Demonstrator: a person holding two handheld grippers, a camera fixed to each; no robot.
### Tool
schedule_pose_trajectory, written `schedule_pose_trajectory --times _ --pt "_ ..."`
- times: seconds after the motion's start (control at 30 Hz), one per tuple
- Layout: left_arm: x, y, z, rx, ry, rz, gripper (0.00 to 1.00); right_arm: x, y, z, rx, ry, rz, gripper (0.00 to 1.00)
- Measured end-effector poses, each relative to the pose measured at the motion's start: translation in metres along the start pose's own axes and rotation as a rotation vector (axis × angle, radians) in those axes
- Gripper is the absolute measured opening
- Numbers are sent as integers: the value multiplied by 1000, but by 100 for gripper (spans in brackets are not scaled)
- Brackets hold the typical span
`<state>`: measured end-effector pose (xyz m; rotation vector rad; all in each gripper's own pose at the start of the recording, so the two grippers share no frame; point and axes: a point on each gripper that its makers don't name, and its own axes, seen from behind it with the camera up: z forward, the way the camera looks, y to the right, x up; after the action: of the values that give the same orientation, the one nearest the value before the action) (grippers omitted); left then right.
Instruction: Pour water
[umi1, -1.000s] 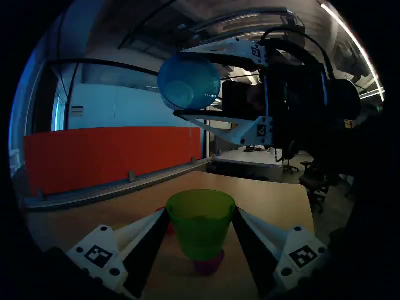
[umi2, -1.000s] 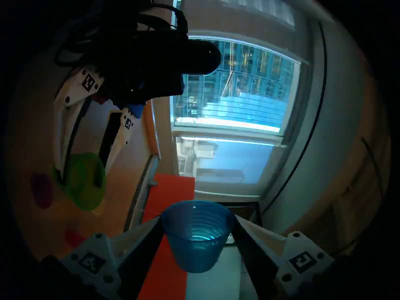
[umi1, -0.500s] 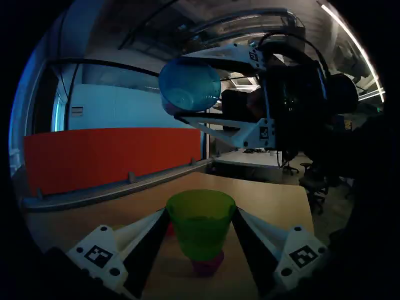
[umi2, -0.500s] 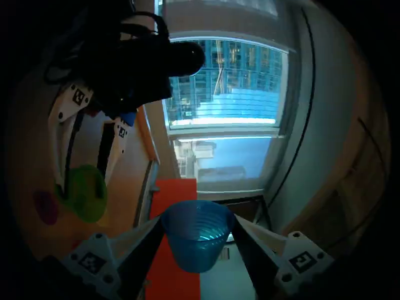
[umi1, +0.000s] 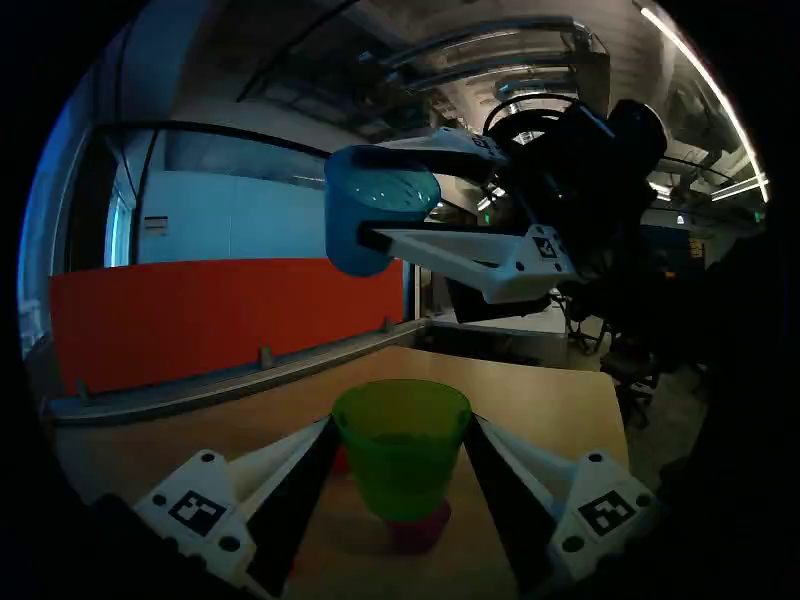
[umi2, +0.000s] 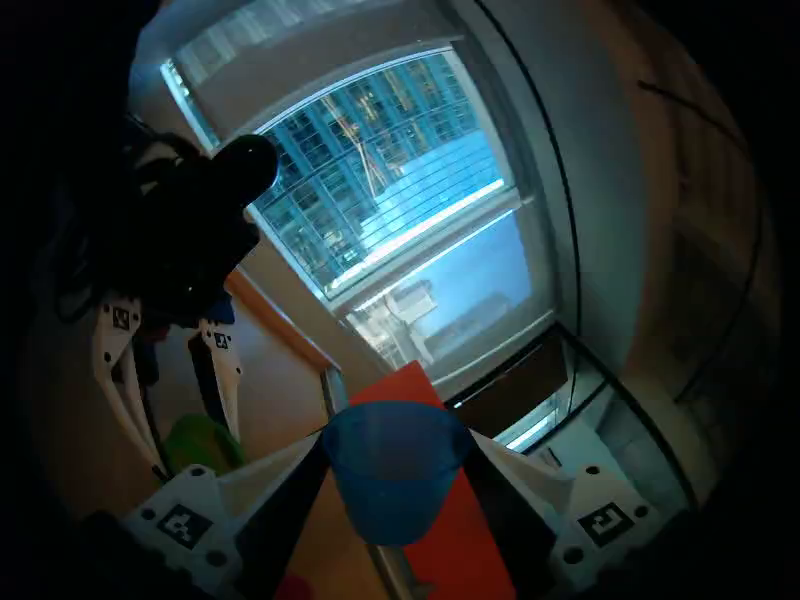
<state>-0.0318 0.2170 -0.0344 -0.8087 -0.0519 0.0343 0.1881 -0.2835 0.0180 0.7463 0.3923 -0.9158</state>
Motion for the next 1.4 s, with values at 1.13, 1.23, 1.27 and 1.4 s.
schedule_pose_trajectory --times 1.13,1.23,1.27,1.4 --pt "-2 -14 -5 45 -13 12 86 -8 -27 -10 62 -32 741 92" --pt "-3 -17 -7 52 -15 11 86 -15 -25 -15 52 -41 760 91" --pt "-3 -17 -7 54 -16 10 86 -17 -24 -17 50 -44 768 91" --pt "-4 -20 -10 63 -20 13 86 -26 -21 -27 38 -52 793 91"
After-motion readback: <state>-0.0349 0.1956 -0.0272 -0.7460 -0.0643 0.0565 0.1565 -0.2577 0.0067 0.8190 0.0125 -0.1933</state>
